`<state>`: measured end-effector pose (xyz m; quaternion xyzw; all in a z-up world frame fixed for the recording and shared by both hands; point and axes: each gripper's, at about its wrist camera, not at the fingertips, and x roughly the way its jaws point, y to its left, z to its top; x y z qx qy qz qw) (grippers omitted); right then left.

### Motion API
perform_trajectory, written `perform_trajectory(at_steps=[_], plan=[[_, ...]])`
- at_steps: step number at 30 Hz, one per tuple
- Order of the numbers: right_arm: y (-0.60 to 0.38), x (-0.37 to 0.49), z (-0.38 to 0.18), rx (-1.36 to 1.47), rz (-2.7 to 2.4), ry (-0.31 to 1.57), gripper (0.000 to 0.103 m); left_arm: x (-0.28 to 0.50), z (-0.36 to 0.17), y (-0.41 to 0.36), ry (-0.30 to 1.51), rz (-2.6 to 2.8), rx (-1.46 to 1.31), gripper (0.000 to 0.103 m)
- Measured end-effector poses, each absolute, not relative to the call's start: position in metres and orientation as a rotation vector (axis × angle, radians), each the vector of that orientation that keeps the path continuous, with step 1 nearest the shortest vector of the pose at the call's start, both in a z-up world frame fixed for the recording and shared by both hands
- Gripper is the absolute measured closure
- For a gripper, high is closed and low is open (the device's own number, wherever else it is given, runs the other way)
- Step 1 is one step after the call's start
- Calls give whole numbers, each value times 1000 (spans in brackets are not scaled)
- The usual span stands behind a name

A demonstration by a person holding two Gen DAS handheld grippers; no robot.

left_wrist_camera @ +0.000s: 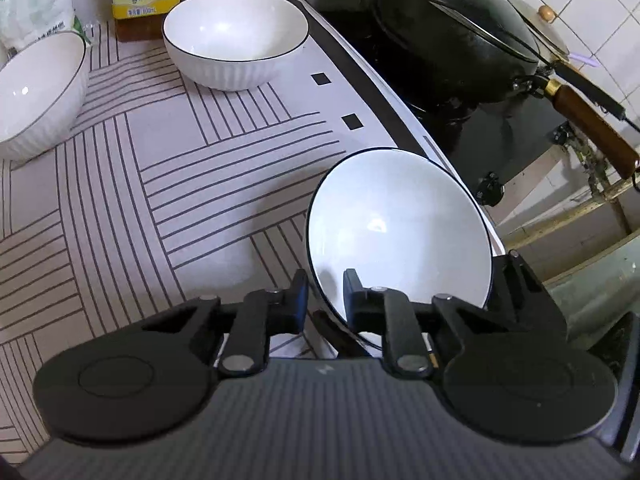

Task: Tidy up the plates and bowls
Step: 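Grasp the rim of the white bowl with both grippers, then carry the white bowl toward the plate stack and lower it onto the cloth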

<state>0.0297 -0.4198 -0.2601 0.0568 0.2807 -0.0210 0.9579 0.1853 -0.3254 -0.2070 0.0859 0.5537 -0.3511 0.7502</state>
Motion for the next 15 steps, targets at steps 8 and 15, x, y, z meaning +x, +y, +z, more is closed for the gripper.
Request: perform_trajectory(at_steps=[8,15], plan=[[-404,22,-252,84,-42,546,5,180,-198,-317,1185,-780,236,86],[-379,23,-229,37,26,514,5,180,-172,-285,1165,-737,254,84]])
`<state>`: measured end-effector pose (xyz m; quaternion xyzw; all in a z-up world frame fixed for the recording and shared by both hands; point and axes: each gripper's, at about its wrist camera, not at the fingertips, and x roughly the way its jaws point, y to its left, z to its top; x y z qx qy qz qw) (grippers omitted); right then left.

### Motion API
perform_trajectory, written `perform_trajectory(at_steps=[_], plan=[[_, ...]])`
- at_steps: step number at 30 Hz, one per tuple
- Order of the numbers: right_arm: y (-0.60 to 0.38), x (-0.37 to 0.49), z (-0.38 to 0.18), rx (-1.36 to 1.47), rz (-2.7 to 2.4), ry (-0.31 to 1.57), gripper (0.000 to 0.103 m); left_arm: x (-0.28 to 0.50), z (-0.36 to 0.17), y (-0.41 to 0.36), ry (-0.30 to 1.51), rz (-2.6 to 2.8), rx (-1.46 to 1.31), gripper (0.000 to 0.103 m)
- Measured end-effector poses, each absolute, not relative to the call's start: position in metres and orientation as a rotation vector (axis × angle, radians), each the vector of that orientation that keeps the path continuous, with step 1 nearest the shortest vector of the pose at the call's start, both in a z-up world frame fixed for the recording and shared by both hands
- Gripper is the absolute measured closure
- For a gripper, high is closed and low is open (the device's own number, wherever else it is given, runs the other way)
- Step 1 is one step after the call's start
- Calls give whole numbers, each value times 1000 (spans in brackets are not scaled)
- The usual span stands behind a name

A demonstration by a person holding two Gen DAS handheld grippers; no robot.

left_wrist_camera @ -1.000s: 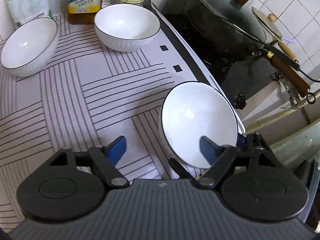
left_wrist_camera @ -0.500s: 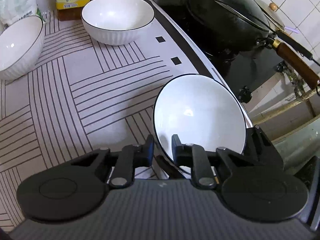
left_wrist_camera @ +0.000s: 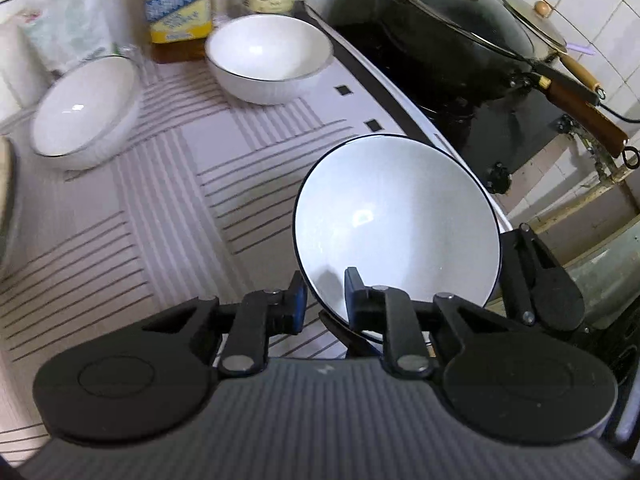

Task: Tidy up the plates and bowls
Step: 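Carry the white bowl toward the plate stack and lower it onto the cloth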

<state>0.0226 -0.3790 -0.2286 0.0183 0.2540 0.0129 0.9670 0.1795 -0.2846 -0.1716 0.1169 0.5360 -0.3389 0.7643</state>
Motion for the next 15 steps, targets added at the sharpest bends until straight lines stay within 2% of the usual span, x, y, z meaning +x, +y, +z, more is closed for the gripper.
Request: perform_trajectory(at_steps=[6,15], plan=[[-349,38,-212,6,134,483,5,188,-154,-240,1151,-658,221,83],[-296,67,-210,-53,339,476,5,201,-155,-166,1184,-479,124,83]])
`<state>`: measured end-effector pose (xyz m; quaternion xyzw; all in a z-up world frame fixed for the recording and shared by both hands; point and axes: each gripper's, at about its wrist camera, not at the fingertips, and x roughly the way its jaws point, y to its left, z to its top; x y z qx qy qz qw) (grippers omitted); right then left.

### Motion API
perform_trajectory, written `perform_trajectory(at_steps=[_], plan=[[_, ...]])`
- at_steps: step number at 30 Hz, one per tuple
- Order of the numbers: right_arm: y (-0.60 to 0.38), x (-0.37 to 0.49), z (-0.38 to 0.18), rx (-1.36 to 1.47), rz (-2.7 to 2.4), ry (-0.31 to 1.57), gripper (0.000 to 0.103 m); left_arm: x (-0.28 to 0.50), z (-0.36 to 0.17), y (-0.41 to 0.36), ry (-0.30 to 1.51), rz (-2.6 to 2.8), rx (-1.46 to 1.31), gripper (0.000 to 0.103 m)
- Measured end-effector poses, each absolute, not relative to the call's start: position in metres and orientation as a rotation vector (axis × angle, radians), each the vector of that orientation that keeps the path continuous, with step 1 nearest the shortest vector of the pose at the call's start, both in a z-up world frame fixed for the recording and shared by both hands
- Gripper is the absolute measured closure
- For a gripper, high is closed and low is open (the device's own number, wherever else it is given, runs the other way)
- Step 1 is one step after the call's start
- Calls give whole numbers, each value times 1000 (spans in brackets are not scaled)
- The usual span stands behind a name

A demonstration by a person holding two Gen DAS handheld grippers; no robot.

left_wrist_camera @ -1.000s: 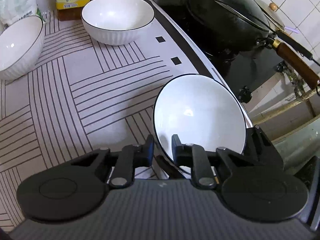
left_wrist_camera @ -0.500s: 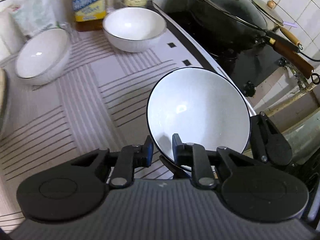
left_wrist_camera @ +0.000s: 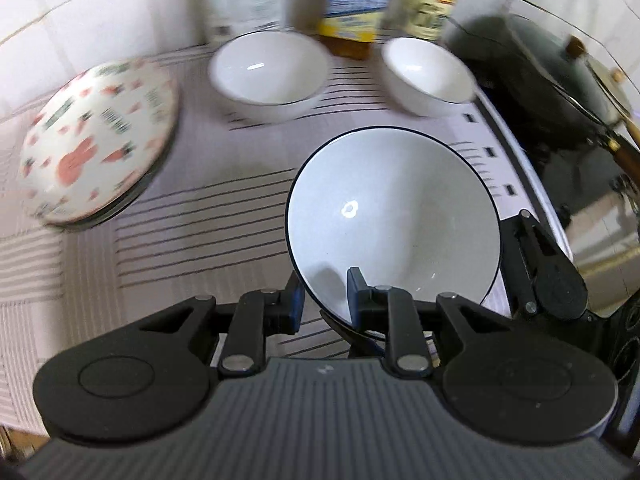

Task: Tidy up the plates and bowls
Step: 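Carry the white bowl toward the plate stack and lower it onto the cloth, then open both grippers and move them to the white bowl by the bottles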

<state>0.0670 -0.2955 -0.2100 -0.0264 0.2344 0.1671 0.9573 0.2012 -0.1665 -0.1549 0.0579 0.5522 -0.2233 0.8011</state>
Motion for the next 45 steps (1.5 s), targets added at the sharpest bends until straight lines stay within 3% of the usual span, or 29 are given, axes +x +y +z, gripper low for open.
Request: perform_trajectory(at_steps=[18,26,29,31,36,42,45], plan=[[-250,138,-249,-132,521,596,5,234,-208,-118,1269,-330,71,83],[-254,141,-243,-135,497,641,5,235,-206,-123,1287,-333,75,82],[-260,128,-234,-124,484,639,5,233,-201,-122,1287,-333,82,76],[-268,118,-224,-89,472,642,5,230,-197,-121,1289,-332,77,64],[-296,113,-202,85,451,724,5,223,-180,-120,1272,-334,82,57],[-315,105,-169,129,377,673,5,217,-153,-120,1224,-338,102,54],[-321,104,-153,158,360,646,11,218,-139,-121,1200,-353,114,54]])
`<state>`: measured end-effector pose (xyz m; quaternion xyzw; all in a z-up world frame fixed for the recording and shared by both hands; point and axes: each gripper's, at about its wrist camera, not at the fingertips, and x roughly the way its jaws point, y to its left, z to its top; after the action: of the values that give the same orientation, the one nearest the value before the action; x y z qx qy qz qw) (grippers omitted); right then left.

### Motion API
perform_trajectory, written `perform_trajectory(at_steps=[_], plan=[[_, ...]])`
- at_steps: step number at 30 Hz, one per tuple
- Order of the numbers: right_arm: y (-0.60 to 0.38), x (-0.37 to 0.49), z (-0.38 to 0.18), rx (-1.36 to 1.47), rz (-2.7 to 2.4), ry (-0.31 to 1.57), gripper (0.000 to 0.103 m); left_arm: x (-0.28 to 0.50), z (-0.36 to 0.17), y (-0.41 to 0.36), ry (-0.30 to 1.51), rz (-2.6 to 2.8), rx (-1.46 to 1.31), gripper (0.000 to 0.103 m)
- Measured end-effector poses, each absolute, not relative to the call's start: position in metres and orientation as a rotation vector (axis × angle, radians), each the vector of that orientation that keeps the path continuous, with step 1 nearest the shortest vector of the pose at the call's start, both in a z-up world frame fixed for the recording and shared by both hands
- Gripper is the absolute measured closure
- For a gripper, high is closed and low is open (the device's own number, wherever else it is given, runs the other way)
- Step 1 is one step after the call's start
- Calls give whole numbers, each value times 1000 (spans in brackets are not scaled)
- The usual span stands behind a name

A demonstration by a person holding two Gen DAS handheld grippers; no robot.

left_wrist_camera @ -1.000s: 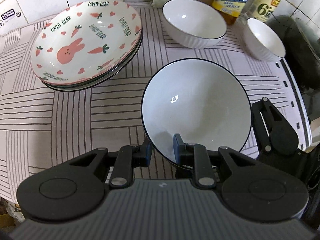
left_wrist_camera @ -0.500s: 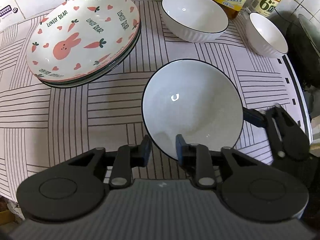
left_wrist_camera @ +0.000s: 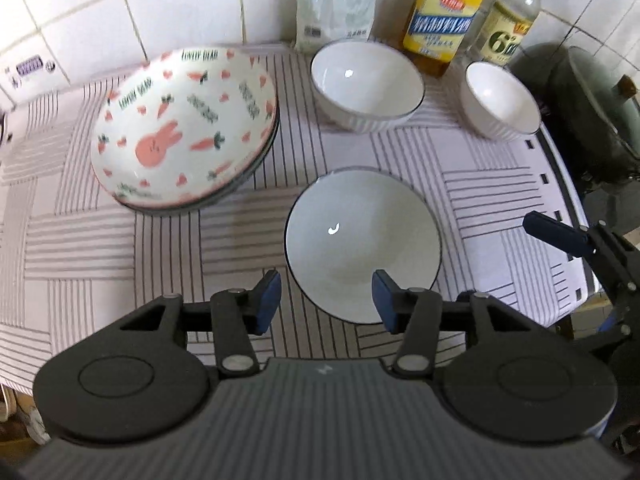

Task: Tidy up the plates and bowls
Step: 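Open both grippers and move them to the white bowl by the bottles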

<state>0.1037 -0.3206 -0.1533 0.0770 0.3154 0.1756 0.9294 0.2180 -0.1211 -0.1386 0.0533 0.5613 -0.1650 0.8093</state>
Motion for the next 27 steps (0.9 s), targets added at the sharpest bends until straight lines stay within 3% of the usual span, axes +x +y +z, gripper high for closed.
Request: perform_trajectory(at_steps=[7,13,27], plan=[[-330,116,-120,248,322,595,20,240,-108,-113,1155,-386,97,54],[-335,145,-110,326,256,630,35,270,-97,-110,1109,-417,116,54],[-333,232,-151,424,138,770,41,346,-135,-136,1053,-531,176,54]])
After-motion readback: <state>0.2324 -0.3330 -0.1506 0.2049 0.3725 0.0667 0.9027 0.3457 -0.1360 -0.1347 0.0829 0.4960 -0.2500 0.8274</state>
